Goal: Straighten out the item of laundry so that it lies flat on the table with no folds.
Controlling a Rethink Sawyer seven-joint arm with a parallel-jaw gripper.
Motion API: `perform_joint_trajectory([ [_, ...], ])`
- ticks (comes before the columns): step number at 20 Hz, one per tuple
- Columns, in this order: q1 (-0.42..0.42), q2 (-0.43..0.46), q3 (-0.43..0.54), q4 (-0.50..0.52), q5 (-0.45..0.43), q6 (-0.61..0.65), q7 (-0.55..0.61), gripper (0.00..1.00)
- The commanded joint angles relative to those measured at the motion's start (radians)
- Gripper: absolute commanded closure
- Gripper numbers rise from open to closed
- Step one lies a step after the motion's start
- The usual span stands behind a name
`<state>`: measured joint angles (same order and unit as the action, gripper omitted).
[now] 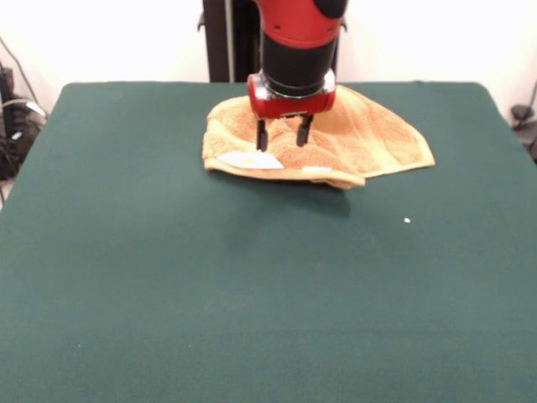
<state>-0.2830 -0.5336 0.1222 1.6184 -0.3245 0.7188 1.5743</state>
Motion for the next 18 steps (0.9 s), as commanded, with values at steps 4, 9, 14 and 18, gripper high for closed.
perform_joint_trajectory([
  [4, 0.014, 0.042, 0.124, -0.029, 0.008, 0.091, -0.047, 0.0],
  [9, 0.017, 0.043, 0.122, -0.01, 0.017, 0.073, -0.02, 0.0],
  [14, 0.018, 0.041, 0.12, 0.017, 0.03, 0.037, 0.016, 0.0],
  [18, 0.027, 0.043, 0.119, 0.032, 0.038, 0.0, 0.049, 0.0],
])
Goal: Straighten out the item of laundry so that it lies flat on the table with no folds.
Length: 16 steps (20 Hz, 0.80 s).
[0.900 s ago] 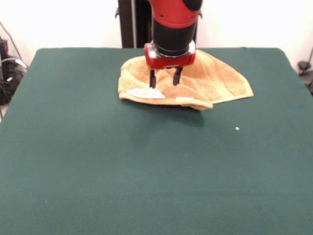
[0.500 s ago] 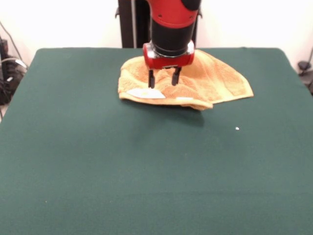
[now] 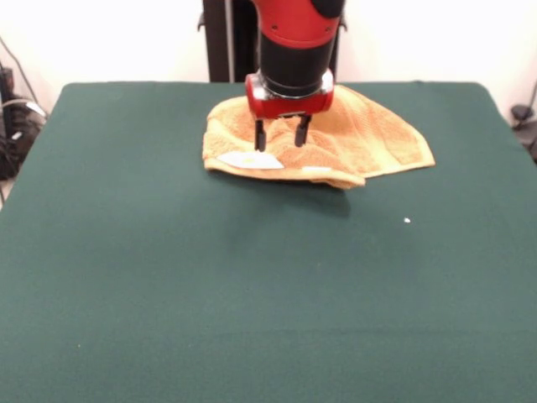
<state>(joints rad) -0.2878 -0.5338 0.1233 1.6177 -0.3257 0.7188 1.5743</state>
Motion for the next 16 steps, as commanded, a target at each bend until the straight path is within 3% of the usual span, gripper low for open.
perform_joint_trajectory([
  [1, 0.034, 0.046, 0.12, 0.033, 0.041, -0.004, 0.053, 0.0],
  [16, 0.065, 0.048, 0.116, 0.069, 0.086, -0.035, 0.124, 0.0],
])
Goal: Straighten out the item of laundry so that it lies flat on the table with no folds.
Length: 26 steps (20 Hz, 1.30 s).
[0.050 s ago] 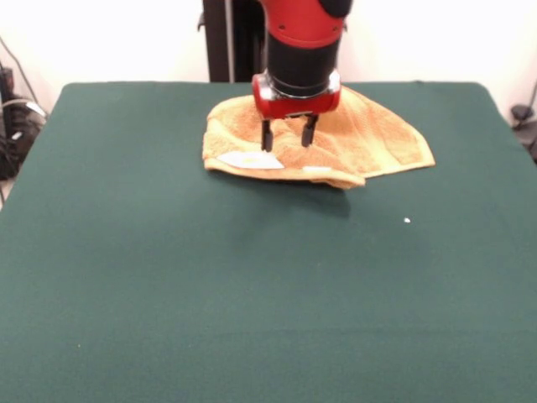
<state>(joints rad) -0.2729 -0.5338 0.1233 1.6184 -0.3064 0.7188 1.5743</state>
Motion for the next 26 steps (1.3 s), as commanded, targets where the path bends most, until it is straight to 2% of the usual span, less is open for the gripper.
perform_joint_trajectory([
  [1, 0.053, 0.047, 0.115, 0.073, 0.07, -0.04, 0.13, 0.0],
  [17, 0.086, 0.039, 0.094, 0.126, 0.141, -0.099, 0.189, 0.0],
  [26, 0.096, 0.039, 0.092, 0.157, 0.191, -0.1, 0.181, 0.0],
])
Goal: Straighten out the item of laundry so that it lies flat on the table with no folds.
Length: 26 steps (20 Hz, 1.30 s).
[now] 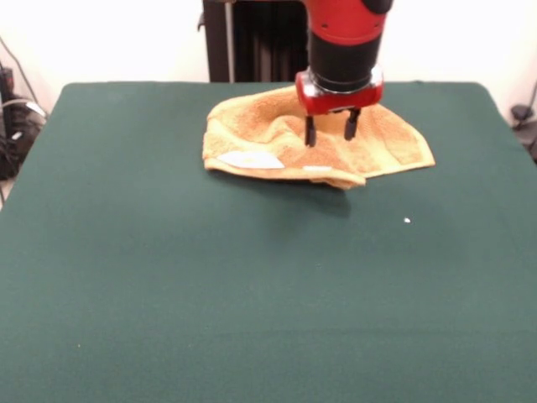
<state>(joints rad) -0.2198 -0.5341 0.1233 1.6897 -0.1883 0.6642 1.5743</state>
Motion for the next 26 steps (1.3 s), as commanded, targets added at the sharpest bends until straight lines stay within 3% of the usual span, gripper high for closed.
perform_joint_trajectory([
  [1, 0.048, 0.039, 0.088, 0.089, 0.078, -0.029, 0.185, 0.0],
  [14, 0.111, 0.052, 0.033, 0.103, 0.143, -0.041, 0.267, 0.0],
  [26, 0.101, 0.155, 0.014, -0.069, 0.074, -0.093, 0.139, 0.0],
])
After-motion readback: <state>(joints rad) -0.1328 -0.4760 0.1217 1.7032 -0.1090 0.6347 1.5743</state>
